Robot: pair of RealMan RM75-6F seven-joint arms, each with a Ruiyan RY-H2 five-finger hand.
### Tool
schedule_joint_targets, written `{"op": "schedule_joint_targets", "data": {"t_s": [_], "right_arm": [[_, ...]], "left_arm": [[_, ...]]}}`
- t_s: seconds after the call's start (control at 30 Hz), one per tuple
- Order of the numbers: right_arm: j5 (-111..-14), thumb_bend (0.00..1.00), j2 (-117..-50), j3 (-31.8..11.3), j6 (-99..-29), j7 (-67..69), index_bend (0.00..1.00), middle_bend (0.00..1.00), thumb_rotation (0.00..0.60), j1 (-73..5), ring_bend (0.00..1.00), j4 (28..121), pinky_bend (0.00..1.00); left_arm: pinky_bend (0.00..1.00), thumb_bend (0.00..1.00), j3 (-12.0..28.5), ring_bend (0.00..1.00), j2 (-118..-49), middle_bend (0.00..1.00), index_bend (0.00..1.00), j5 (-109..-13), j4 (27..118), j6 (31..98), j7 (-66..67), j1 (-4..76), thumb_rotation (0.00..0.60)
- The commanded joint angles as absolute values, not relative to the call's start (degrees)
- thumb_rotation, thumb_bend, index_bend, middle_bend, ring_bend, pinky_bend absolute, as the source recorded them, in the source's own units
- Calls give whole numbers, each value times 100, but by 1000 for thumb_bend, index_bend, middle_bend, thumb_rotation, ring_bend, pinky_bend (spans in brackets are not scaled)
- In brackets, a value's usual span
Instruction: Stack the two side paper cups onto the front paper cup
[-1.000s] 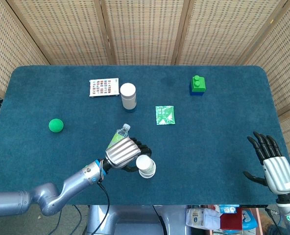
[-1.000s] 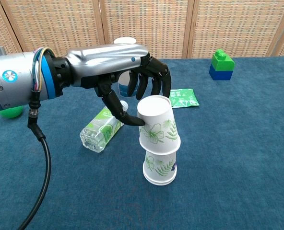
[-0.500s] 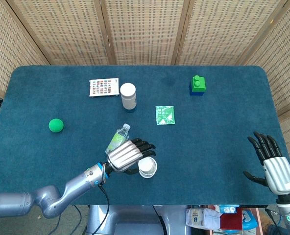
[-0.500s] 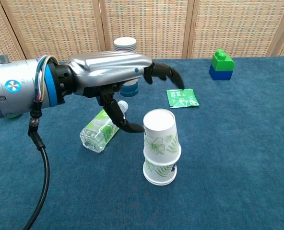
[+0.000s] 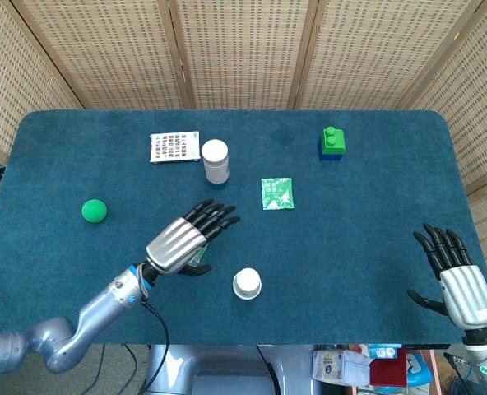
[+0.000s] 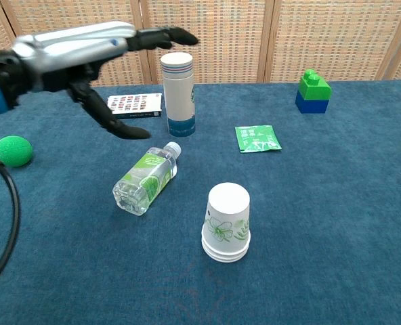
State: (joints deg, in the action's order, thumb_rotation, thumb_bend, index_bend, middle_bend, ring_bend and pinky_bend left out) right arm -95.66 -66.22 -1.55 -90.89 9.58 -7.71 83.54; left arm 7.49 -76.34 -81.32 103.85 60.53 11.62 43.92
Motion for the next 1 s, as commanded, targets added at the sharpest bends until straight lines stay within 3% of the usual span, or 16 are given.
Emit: {"op": "schedule_joint_targets", "data": {"t_s": [0.03,0.13,0.37,1.0], "right_arm": [[-9542,0,-6613,-162,-9095,927,10,0,600,-753,0,8374,0],[-9513,0,-6602,-174,-9106,902,10,0,600,-734,0,8389,0],[-9461,0,-6591,-202,-9116,700,10,0,600,-698,0,8462,0],[-9397,0,-6577,-258,-9187,387,10,0,600,-613,0,8646,0]], "left_arm": [[0,183,503,0,-7077,0,0,-7887,10501,6827,994,3631,600],[0,174,393,0,-6934,0,0,-7761,10332,7639,1035,3014,600],[0,172,85,0,-6421,0,0,-7123,10043,8525,274,1768,600],[0,171,-66,0,-6137,0,0,-7570,9757,8659,-454,1087,600]]}}
